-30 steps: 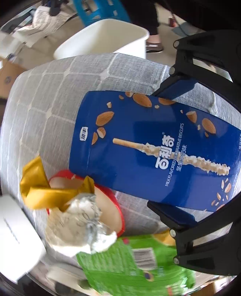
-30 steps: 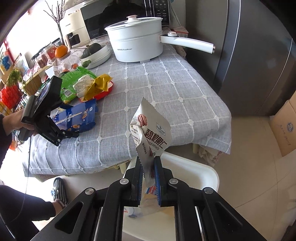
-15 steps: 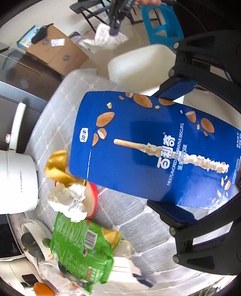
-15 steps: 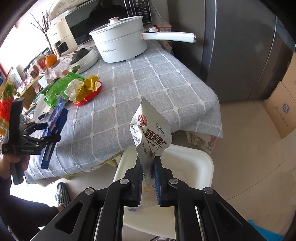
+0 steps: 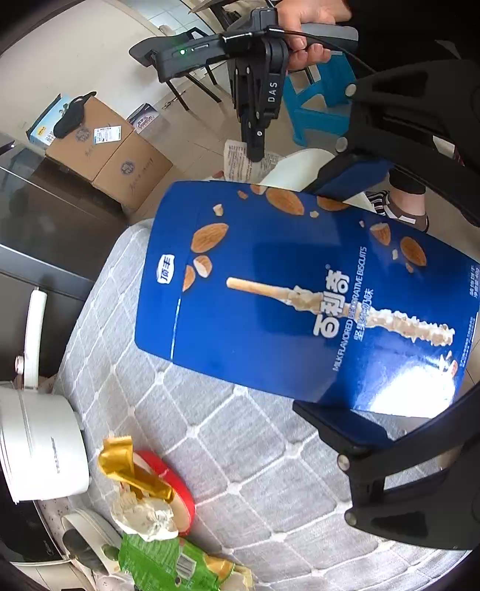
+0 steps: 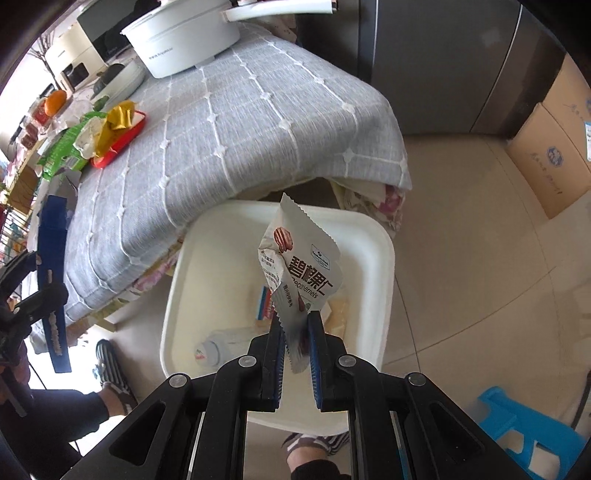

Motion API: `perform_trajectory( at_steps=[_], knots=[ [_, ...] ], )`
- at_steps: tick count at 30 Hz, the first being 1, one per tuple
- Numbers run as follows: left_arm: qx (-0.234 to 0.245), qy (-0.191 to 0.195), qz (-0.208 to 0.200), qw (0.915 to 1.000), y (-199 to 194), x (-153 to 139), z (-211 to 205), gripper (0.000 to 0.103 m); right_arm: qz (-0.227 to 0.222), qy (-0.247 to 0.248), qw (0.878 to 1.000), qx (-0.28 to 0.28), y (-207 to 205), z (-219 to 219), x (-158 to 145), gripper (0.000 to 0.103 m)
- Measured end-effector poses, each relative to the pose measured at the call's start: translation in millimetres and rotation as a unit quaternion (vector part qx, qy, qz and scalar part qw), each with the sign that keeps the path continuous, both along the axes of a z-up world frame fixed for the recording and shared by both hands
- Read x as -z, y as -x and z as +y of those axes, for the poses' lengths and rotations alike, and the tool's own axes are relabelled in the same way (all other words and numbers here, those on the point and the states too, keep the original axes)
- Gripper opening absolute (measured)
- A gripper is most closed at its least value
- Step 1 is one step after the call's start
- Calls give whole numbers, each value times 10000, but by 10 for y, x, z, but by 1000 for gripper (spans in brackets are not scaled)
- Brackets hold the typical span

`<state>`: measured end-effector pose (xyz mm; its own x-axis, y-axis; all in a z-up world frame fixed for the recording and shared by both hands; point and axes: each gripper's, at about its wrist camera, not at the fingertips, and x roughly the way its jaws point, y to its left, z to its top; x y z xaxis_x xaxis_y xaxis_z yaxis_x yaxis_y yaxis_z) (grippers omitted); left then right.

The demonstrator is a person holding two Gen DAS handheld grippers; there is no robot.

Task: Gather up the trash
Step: 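Carry the packet to the basin and open the right tool while the left tool carries the blue box, then drop the blue biscuit box into the basin by opening the left tool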

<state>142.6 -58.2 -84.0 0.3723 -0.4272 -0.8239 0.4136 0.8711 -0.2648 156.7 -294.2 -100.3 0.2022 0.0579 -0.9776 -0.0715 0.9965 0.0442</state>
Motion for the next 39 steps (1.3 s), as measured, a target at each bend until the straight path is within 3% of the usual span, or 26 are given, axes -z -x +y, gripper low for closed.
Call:
perform_trajectory(
  at_steps=[3, 5, 7, 18, 24, 31, 39],
  knots=[
    [85, 85, -7, 9999, -26, 16, -155, 98, 186, -88, 9996, 197, 8, -117, 81, 23],
    [131, 152, -35, 9998, -40, 14, -265, 98, 197, -155, 9989, 404, 19, -210, 71, 47],
    [181, 193, -94, 9996, -35, 26, -370, 98, 28, -137, 9983, 561, 41, -288, -16, 58],
    [308, 290, -380, 9984, -96, 207, -849, 98, -375, 67, 9955, 866, 110, -560, -257, 64],
    [288, -82, -429, 9986, -65, 215, -1013, 101, -448, 151, 9939, 994, 185, -700, -282, 68],
    [290, -193, -489, 9982, -44, 172, -950, 102, -533, 152, 9916, 1170, 209, -780, -331, 69],
    [24, -266, -589, 9979, -22, 1, -598, 102, -599, 184, 9934, 963, 124, -567, -401, 70]
  ],
)
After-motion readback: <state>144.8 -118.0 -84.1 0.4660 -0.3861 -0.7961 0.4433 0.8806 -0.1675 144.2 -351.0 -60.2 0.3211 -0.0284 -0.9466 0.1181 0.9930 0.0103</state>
